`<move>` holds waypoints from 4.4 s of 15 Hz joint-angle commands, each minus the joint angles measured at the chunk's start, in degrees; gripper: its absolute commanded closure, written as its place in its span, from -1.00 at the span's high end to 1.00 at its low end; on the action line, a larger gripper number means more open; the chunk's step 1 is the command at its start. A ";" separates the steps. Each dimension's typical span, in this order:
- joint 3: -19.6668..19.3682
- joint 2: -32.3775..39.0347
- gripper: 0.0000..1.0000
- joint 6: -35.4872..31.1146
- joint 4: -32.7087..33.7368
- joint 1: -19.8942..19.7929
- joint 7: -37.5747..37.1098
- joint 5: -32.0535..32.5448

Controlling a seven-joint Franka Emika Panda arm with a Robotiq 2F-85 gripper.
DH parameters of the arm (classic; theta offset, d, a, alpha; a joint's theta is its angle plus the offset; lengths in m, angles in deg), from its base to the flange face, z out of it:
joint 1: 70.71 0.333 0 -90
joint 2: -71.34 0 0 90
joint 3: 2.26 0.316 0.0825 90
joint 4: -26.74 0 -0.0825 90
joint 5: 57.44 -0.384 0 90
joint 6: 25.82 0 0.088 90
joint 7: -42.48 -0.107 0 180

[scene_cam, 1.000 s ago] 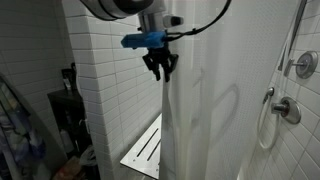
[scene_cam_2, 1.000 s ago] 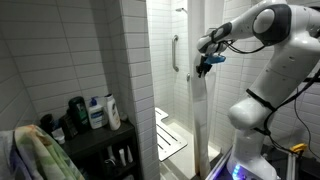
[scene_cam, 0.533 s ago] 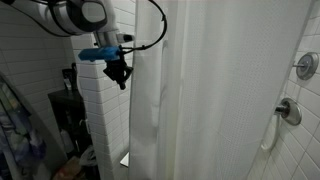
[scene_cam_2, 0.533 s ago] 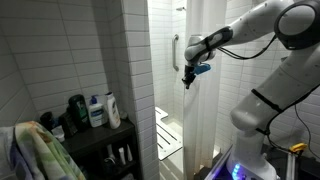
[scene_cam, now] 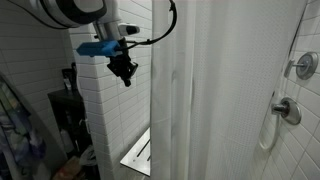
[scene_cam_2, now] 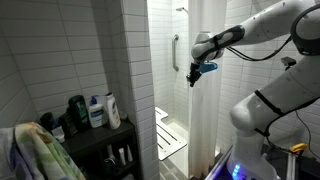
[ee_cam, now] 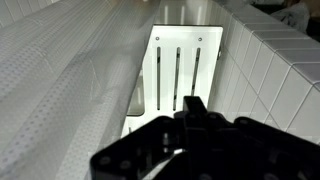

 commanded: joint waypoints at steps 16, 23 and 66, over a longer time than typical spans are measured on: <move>4.98 -1.22 0.81 -31.23 -3.06 -11.29 -10.59 12.77; 7.99 -0.90 1.00 -29.34 -2.96 -16.12 -13.84 13.62; 22.76 33.90 -0.99 -20.26 38.19 -67.51 -36.97 39.03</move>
